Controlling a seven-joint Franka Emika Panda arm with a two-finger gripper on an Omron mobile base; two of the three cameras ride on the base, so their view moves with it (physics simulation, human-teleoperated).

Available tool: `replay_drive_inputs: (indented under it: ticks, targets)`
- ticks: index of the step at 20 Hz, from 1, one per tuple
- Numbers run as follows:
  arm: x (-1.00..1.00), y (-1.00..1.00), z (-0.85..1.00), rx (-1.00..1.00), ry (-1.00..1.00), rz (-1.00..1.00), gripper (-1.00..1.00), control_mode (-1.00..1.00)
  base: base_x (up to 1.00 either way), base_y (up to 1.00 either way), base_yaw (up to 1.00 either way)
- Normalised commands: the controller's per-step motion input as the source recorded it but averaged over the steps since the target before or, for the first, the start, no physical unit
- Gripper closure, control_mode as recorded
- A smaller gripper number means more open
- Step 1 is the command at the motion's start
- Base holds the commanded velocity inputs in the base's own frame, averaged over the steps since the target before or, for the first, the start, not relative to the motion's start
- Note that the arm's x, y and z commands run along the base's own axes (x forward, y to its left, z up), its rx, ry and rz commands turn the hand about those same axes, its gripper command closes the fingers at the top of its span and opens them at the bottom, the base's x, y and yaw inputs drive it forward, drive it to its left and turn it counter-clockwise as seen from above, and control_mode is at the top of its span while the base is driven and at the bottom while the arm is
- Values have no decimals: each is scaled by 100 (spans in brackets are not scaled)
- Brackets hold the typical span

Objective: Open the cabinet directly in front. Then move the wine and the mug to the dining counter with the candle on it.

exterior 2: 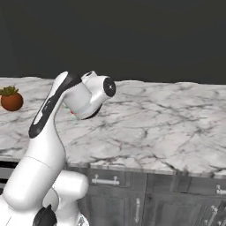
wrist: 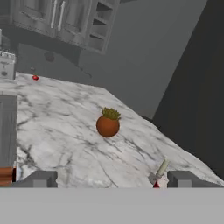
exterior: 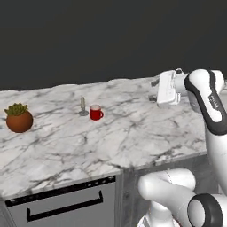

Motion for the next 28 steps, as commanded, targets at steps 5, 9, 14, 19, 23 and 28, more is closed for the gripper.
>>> replay_drive_inputs:
  ticks: [5, 9, 14, 19, 23, 28]
  targets:
    - [0, 0, 0, 0, 0, 0, -100, 100, -100, -32, -41]
    - [0, 0, 0, 0, 0, 0, -100, 100, -33, 3, -95]
    - [0, 0, 0, 0, 0, 0, -100, 100, 0, 0, -100]
    - [0, 0, 0, 0, 0, 0, -100, 100, 0, 0, -100]
    - [0, 0, 0, 0, 0, 0, -100, 100, 0, 0, -100]
    - [0, 0, 0, 0, 0, 0, -100, 100, 0, 0, -100]
